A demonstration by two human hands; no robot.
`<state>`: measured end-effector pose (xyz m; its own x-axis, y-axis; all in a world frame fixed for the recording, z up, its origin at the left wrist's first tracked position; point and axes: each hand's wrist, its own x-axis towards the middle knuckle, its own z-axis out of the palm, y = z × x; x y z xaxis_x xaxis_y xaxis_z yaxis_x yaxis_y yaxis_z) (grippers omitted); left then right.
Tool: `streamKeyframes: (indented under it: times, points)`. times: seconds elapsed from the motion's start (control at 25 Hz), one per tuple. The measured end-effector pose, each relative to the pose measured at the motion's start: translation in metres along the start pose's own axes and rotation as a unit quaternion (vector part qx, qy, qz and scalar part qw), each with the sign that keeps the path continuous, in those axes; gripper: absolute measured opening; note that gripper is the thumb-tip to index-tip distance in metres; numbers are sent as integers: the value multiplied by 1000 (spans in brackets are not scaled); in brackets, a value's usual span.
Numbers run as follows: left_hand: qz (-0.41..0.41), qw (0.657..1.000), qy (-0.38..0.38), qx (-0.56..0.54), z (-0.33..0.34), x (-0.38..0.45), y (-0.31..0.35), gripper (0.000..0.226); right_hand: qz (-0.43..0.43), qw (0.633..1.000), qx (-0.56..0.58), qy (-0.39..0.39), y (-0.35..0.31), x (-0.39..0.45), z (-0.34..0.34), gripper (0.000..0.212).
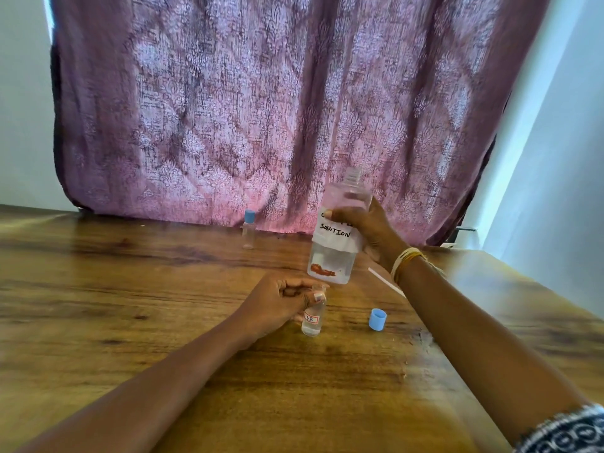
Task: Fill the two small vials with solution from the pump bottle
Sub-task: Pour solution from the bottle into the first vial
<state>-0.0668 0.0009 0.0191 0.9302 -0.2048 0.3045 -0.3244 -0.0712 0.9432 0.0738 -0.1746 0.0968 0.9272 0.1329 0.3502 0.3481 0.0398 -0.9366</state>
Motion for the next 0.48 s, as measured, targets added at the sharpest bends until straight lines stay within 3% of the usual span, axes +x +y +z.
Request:
streamKeyframes:
  times: [0.12,0.32,0.48]
  points:
    - [0,1000,-1,-1,-1,1,-1,19,52,998,38,2,4,4,7,66]
    - [7,1000,0,-9,0,2,-5,18,23,997,8,-69,15,4,9,59]
    - [15,1000,-3,-2,-1,4,-7,17,39,994,4,-99,16,6,3,71]
